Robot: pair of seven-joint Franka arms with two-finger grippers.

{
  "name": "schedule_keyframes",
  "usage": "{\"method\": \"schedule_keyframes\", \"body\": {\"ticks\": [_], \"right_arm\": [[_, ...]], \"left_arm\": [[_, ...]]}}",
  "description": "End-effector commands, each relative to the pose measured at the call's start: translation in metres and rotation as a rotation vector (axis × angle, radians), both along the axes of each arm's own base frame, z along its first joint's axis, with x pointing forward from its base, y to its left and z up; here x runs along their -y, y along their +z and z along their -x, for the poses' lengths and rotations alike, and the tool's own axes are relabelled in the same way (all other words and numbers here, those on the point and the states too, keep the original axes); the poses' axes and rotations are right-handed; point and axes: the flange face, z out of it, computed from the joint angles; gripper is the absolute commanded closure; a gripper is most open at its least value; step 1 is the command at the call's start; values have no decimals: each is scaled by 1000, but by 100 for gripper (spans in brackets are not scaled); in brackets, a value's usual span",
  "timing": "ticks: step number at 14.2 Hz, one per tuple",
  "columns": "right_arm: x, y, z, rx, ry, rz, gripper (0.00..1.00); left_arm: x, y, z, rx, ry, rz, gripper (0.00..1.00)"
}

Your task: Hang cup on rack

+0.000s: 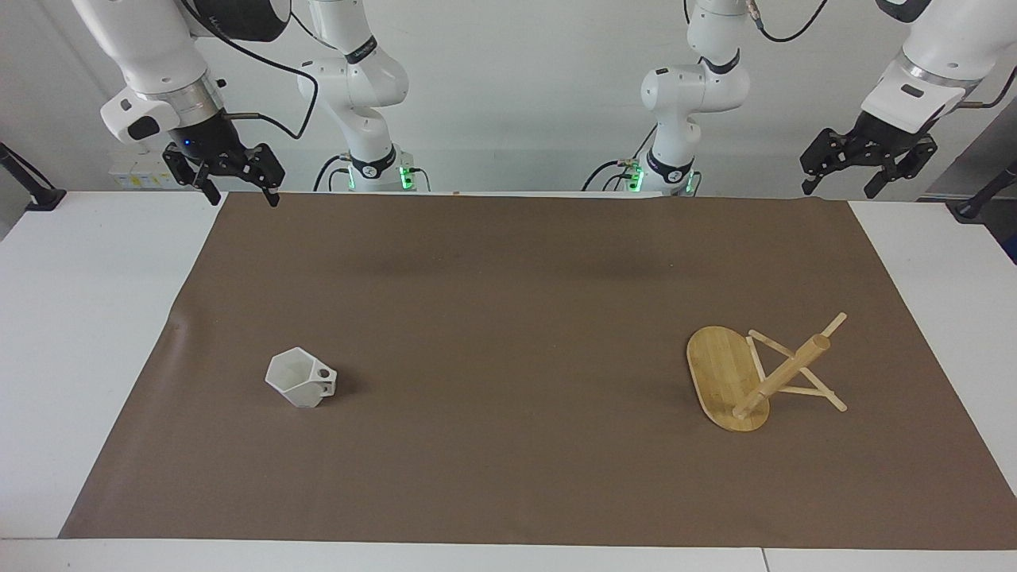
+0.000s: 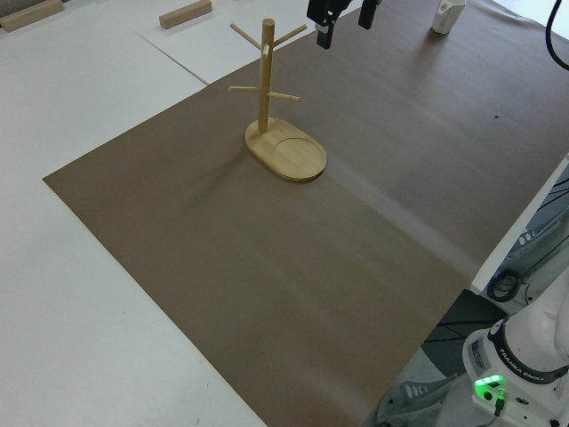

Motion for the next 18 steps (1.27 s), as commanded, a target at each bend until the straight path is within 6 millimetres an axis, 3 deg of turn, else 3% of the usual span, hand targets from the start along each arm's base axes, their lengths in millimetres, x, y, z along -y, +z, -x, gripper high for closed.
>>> {"method": "schedule_keyframes", "body": {"ticks": [1, 7, 11, 18], "right_arm": [[1, 3, -1, 4, -22, 4, 0], [1, 1, -8, 57, -9, 9, 0], [10, -42, -18, 77, 6, 11, 0], [23, -116, -65, 119, 18, 37, 0]], "left_arm": [[-1, 1, 9, -5, 1, 14, 0], [-1, 1, 9, -5, 1, 14, 0], [-1, 1, 9, -5, 1, 14, 0], [-1, 1, 9, -6, -1, 14, 0]]}}
